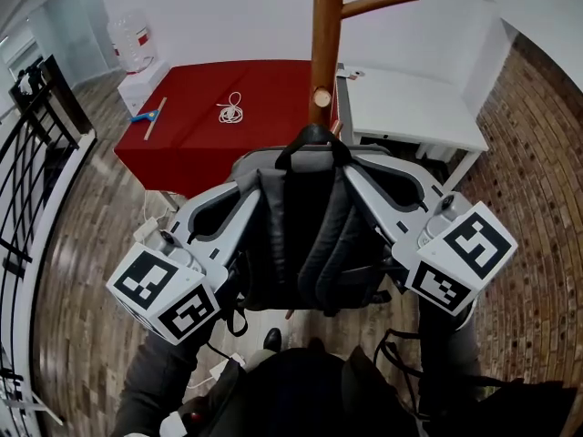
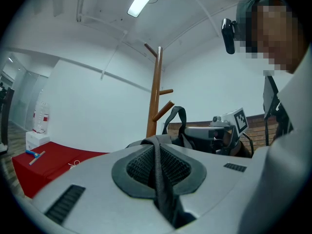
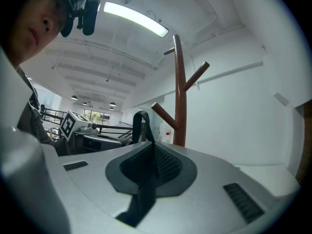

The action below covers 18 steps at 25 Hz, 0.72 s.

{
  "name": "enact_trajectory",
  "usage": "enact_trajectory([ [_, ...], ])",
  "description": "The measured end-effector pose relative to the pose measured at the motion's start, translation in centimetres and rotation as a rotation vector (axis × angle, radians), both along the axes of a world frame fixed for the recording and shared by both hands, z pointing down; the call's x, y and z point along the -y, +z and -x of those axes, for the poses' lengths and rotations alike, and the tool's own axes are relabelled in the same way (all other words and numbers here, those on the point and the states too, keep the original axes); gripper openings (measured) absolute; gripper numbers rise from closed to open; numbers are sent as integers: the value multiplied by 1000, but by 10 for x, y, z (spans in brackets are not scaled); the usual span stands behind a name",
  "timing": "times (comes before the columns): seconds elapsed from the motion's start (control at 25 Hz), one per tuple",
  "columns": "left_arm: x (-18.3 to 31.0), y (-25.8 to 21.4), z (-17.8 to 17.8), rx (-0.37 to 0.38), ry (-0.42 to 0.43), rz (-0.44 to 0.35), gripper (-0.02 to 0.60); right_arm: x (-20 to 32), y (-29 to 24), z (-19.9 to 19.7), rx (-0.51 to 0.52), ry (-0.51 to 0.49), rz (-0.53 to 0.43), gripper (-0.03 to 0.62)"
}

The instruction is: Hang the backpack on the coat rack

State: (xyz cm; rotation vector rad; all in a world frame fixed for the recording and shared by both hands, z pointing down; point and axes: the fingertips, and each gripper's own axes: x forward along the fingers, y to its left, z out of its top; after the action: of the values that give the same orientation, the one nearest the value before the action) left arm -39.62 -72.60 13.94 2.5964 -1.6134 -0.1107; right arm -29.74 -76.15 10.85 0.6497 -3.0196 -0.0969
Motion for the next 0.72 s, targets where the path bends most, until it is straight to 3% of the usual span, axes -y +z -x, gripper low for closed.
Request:
enact_trajectory([
  [0.28,10,-36,6,52,24,-61,44,6,-31,3,27,8,18,18],
  [0.72,61,-49,5,39,156,26,44,54,-42,1,15,-9,121,18],
])
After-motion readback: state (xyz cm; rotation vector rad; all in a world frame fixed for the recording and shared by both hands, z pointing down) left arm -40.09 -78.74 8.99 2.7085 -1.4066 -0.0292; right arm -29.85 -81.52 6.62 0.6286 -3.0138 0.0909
